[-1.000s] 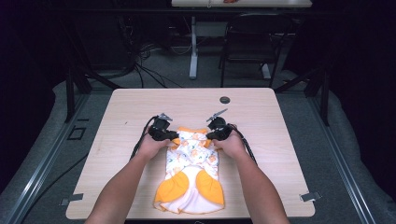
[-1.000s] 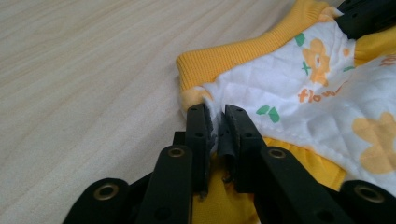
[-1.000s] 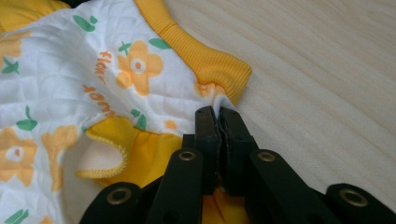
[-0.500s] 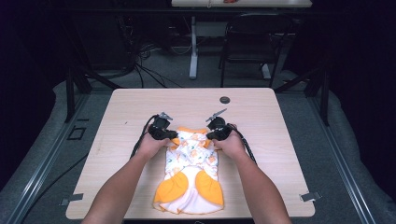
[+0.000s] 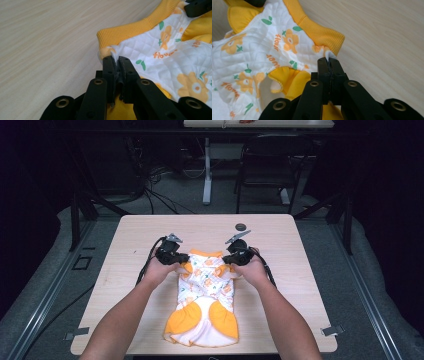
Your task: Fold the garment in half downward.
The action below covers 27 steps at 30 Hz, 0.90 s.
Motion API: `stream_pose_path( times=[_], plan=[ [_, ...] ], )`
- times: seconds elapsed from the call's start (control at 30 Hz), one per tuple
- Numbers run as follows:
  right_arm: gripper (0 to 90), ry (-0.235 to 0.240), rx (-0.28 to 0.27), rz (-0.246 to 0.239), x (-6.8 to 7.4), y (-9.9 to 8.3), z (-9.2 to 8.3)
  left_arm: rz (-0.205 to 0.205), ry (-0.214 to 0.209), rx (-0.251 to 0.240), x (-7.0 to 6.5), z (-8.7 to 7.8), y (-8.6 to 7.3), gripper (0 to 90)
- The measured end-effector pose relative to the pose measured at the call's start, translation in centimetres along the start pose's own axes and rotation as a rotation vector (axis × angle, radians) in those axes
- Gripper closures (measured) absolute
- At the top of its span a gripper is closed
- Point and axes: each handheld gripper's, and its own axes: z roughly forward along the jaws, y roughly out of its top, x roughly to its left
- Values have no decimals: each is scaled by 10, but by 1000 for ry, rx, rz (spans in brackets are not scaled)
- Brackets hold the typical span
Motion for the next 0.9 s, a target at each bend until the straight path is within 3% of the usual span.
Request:
stream_pose_path(
  times=[0.43, 0.9],
  plan=[
    [887, -45, -50, -72, 5, 30, -32, 28, 32, -68, 2, -35, 26, 845],
    [887, -80, -122, -94, 10, 58, -57, 52, 76, -140, 3, -63, 46, 847]
  ],
)
